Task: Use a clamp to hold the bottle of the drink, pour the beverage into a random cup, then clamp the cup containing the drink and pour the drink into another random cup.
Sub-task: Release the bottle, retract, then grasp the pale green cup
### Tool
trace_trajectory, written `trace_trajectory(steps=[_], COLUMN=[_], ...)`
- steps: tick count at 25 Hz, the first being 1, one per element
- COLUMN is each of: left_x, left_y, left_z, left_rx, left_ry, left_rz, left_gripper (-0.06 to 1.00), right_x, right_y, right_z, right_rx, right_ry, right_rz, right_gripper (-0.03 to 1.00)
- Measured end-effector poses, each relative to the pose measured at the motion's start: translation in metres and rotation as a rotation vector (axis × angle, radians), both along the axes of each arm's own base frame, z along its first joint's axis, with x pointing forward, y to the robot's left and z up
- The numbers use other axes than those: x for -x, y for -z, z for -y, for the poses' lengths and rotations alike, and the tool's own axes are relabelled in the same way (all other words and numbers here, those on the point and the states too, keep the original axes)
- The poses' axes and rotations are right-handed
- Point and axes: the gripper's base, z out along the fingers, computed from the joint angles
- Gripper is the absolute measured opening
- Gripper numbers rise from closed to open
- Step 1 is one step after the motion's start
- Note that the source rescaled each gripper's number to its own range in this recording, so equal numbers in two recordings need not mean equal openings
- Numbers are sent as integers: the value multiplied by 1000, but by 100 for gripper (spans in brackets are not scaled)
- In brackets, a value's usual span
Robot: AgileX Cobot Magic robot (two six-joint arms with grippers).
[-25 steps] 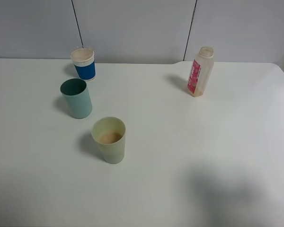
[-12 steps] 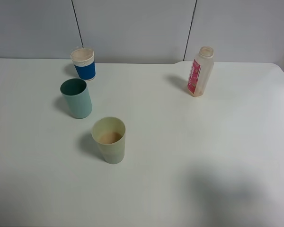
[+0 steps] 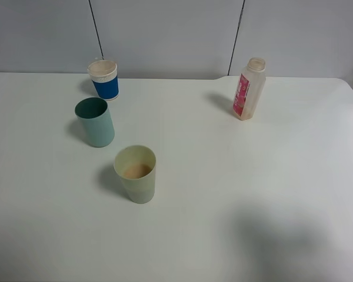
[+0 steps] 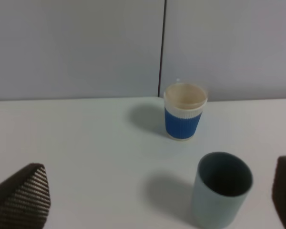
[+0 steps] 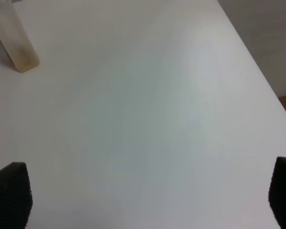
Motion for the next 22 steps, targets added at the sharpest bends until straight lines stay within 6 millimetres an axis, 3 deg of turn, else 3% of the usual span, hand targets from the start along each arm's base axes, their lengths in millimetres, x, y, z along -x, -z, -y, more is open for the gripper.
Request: trace_trajectory(steps=[10, 19, 22], left_x=[-47, -68, -70], left_y=[21, 35, 49], left_z=[12, 15, 15], left_rx=[-7, -11, -17], left_ry=[50, 52, 52], left_rz=[-59, -93, -140], left_gripper=[95, 95, 95], right_x=[0, 0, 0], right_y=[0, 0, 0], right_z=[0, 0, 0], right_rx=[0, 0, 0], right_ry=[0, 0, 0], right_rz=[0, 0, 0], right_gripper=[99, 99, 99])
